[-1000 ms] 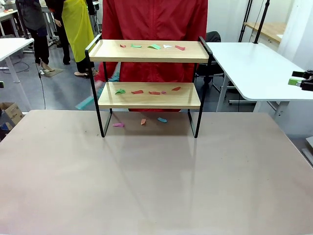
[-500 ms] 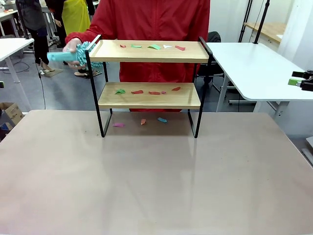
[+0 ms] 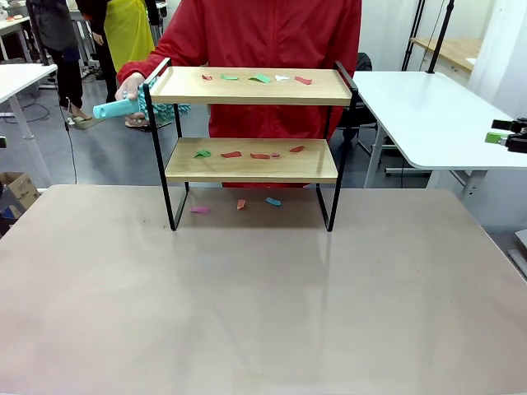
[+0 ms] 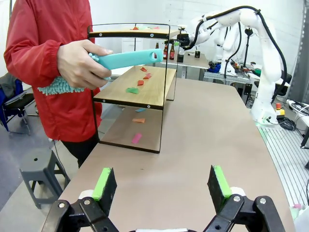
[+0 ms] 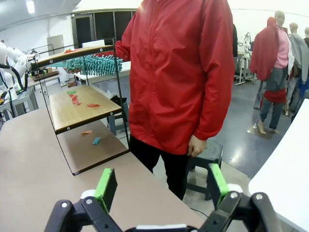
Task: Clean the shelf.
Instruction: Pick up the Duster handed by the human.
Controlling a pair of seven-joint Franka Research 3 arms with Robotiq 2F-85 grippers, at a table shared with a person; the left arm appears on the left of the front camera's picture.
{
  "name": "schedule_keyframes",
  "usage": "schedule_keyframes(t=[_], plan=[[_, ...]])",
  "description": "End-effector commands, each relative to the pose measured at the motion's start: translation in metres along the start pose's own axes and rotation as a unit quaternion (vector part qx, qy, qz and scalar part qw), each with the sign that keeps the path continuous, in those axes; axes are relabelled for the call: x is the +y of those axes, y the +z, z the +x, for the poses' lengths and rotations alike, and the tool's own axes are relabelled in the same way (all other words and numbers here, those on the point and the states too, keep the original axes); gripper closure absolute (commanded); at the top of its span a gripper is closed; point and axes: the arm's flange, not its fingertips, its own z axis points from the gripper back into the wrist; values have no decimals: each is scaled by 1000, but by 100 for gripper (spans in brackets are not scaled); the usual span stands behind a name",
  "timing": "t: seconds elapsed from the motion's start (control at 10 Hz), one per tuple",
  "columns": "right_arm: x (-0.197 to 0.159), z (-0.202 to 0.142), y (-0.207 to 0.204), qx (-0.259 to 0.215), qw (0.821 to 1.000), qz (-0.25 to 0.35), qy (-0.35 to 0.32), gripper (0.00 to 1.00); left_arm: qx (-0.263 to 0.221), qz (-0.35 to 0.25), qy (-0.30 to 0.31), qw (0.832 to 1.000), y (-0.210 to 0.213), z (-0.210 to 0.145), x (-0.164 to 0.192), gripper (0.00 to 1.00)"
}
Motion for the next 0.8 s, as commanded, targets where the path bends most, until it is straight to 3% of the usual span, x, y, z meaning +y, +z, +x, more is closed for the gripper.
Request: schedule_keyframes(t=[0.0,0.6,0.7], plan=[[1,1,-1,-1,1000,0,0,0,3,-1,-1,1000,0,2,-1,0],[1,1,-1,-1,1000,0,0,0,0,0,0,1000,0,0,0,0],[1,1,-1,-1,1000,0,0,0,-9,7,68,998,-3,22,5,0]])
